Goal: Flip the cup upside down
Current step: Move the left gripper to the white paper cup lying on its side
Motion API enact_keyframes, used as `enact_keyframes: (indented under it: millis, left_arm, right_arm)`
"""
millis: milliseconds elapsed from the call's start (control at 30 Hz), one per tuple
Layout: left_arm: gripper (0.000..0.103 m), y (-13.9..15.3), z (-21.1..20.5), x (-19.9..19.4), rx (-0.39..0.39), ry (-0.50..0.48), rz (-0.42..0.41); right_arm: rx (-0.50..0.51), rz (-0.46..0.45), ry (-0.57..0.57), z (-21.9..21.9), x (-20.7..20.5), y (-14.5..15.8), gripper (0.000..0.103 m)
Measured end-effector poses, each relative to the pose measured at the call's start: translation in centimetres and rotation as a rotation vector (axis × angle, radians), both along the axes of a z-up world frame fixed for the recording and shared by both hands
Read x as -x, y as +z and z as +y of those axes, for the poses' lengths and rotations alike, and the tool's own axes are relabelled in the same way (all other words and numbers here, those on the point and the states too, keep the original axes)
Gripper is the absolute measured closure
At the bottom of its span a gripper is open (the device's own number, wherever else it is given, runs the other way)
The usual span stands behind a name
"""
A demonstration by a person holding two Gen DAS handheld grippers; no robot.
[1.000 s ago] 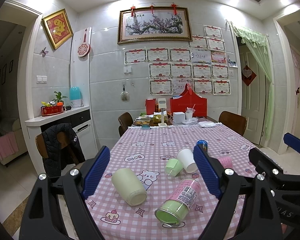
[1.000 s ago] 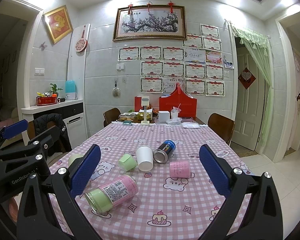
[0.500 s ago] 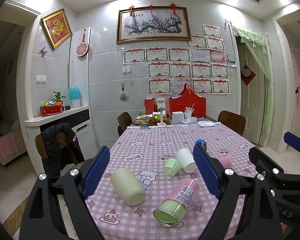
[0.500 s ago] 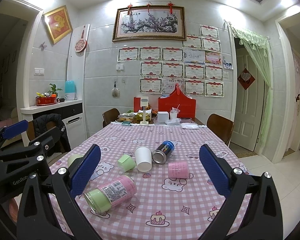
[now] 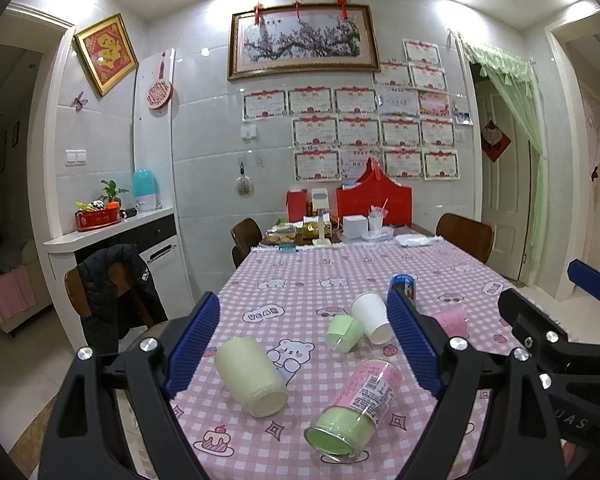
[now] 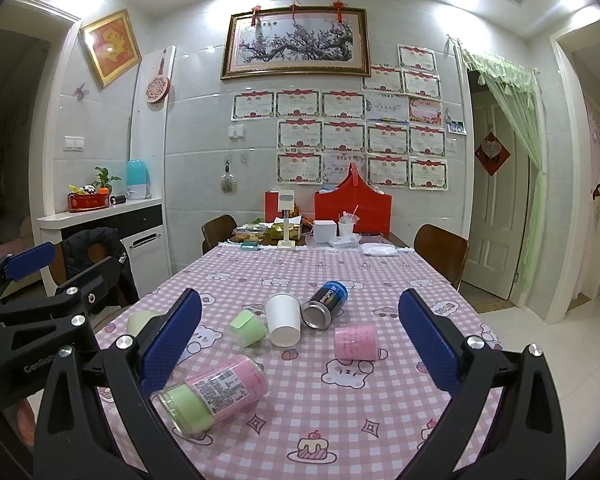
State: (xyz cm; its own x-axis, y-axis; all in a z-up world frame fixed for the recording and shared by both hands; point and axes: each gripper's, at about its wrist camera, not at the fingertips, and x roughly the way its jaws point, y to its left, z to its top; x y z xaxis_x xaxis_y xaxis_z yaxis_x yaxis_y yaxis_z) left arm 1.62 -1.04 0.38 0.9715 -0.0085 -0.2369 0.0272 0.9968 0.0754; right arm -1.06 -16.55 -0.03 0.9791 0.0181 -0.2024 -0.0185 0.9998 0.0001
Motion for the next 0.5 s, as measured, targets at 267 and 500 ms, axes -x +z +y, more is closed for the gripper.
enact_keyframes:
  millis: [267,500]
  left_arm:
    - [0.019,-0.4,-0.9,-4.5,-0.004,-0.026,0.067]
    - [0.019,-0.8,-2.0,-8.9,-0.028,-0.026,0.142]
  right_arm:
    - [-0.016,0.044,-0.025,-1.2,-3.5,0.0,0.008]
    - [-0.036,0.086,-0.026,-1.9,-6.6,-0.7,0.008]
